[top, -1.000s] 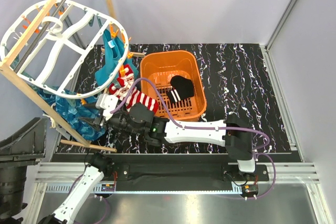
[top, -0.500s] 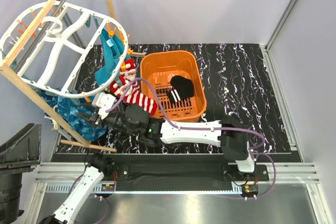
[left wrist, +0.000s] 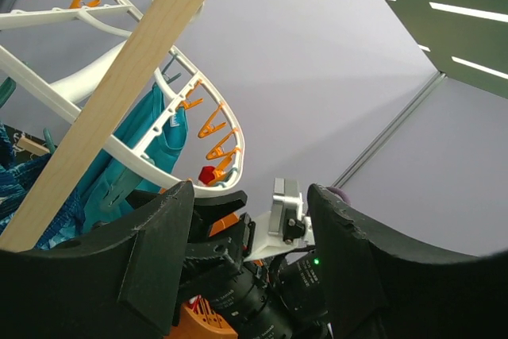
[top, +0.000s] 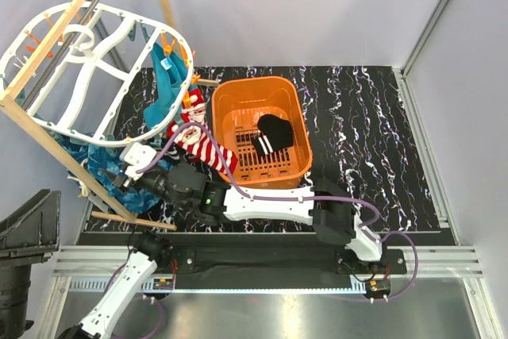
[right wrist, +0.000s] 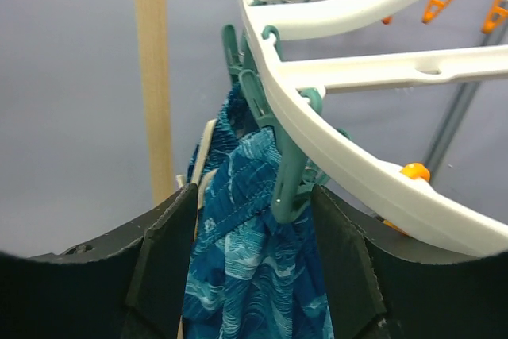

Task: Clip the socks to the hanger
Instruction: Open the clamp at the hanger.

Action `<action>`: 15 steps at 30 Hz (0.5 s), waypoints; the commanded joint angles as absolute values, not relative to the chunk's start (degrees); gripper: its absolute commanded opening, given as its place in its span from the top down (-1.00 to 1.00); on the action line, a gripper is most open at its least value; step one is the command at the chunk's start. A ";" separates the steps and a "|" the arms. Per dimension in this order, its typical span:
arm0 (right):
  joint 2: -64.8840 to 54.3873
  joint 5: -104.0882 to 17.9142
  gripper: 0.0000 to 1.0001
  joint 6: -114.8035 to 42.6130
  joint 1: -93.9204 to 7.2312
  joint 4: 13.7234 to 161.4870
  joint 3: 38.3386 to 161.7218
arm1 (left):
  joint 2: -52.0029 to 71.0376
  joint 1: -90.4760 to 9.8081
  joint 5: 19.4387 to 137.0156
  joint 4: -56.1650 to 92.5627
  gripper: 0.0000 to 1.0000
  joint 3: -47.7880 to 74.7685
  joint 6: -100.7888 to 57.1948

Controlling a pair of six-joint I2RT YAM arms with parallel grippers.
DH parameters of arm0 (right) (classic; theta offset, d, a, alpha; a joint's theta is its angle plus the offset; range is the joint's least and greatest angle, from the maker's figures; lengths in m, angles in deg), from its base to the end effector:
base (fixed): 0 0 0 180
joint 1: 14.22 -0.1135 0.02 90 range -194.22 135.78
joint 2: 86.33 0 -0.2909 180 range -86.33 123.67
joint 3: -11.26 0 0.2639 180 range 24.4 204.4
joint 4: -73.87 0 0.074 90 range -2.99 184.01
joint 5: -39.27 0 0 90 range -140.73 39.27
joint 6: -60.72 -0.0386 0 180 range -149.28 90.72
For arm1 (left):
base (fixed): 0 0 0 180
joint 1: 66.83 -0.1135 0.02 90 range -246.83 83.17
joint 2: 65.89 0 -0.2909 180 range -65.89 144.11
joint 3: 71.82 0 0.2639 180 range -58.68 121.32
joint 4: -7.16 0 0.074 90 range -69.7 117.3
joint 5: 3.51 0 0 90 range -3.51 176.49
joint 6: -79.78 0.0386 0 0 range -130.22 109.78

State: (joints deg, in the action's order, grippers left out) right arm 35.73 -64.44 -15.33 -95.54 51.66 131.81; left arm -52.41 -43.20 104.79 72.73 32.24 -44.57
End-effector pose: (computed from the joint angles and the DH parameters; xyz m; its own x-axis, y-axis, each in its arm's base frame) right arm 0.0909 0.5349 0.3925 0.2752 0.2509 -0.9281 -0.8867 0.4392 -0.1442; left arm -0.1466 0.0774 0.4920 0.2521 -0.6951 -0.6733 0.3175 0.7167 -0.6209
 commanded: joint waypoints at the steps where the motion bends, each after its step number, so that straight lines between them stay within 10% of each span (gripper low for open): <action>1: 37.68 -72.69 -0.31 -11.62 -95.60 51.15 136.89 | -53.06 -42.58 105.91 72.77 -0.29 33.60 -43.70; 15: 40.76 -78.59 -0.08 -10.47 -95.60 48.34 140.94 | -53.67 -41.96 106.26 74.18 -0.28 34.66 -45.02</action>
State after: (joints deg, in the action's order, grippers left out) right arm 39.93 -75.31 -11.48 -95.54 52.09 137.21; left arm -52.85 -42.34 105.71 74.80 33.74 -44.83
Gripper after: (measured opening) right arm 0.562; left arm 0.639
